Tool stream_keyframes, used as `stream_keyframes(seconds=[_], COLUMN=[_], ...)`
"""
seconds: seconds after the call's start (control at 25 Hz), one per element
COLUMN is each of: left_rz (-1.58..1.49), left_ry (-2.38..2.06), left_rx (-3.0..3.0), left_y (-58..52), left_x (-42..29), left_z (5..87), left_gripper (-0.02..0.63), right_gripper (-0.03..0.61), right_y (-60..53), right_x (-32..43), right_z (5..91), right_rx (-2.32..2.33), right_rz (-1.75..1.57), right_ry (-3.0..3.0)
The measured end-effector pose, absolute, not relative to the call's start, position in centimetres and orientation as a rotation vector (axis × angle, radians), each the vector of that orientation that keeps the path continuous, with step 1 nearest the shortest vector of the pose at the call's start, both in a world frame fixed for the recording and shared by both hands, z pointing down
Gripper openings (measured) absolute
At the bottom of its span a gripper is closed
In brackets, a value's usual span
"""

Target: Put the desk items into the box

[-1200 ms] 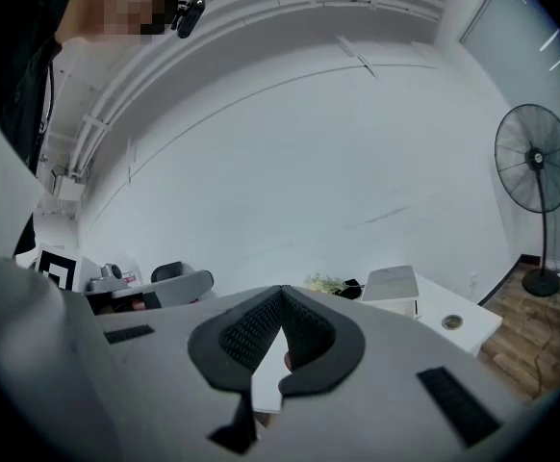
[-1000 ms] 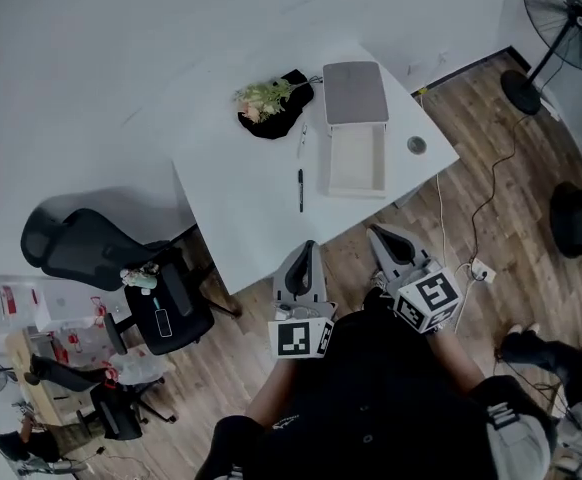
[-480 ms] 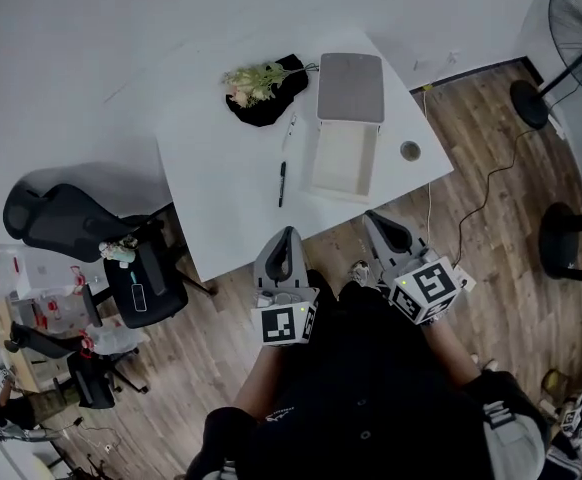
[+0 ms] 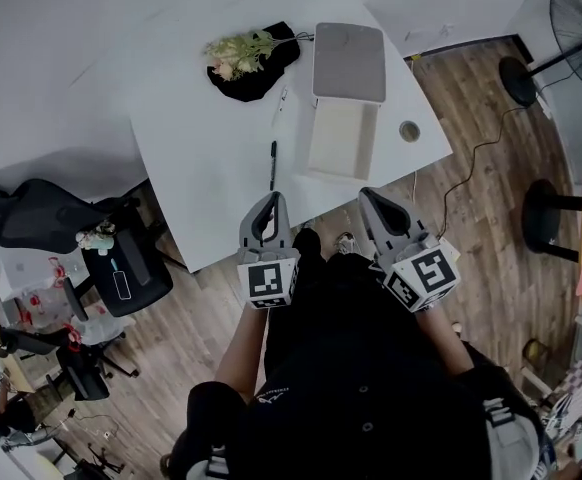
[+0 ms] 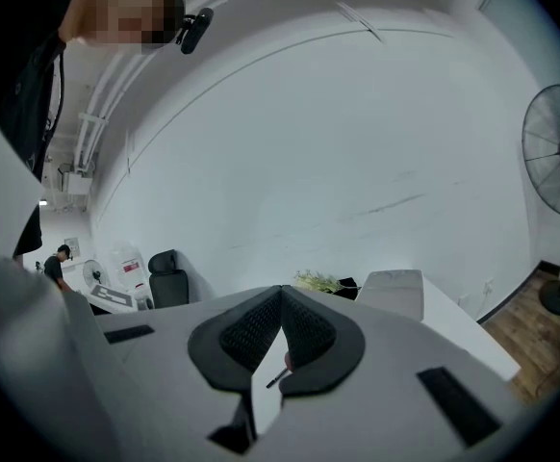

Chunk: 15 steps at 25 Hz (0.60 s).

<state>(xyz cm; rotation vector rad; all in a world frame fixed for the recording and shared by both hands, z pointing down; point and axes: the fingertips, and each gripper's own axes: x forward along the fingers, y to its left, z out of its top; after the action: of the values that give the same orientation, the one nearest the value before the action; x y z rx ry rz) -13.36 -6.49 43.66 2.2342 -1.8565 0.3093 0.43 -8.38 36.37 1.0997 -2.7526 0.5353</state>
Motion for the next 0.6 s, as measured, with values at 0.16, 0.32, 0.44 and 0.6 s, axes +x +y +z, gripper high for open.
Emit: stream_keyframes(seconds=[0.16,0.32,0.44,0.6], left_rz=[0.428,0.501,0.557,0.621], left_ry=[-1.792,-1.709,-1.645,-1.585], left_rx=[2.220,2.195,2.189,2.166], left_y=[-9.0,-9.6,-10.3,-11.6], left_x=[-15.0,-15.7,-16.1,-16.5], left_z=[48.3,52.3,55.1,58.6], left_gripper=[0.008,0.008,0.008,0.008], right_gripper=[-0.002,-0.002,-0.002,-0.002], right_y=[-10.3,-11.0,-11.7,-12.5], right_x=[-2.0,-3.4,-4.4,-4.9], right_z=[36.7,37.6,38.5,39.2], right_rx=[1.105,1.139,1.159,1.197], right_rz=[0.515,0.536,0.546,0.558], right_ry=[-2.729,-2.684,-2.652,-2.610])
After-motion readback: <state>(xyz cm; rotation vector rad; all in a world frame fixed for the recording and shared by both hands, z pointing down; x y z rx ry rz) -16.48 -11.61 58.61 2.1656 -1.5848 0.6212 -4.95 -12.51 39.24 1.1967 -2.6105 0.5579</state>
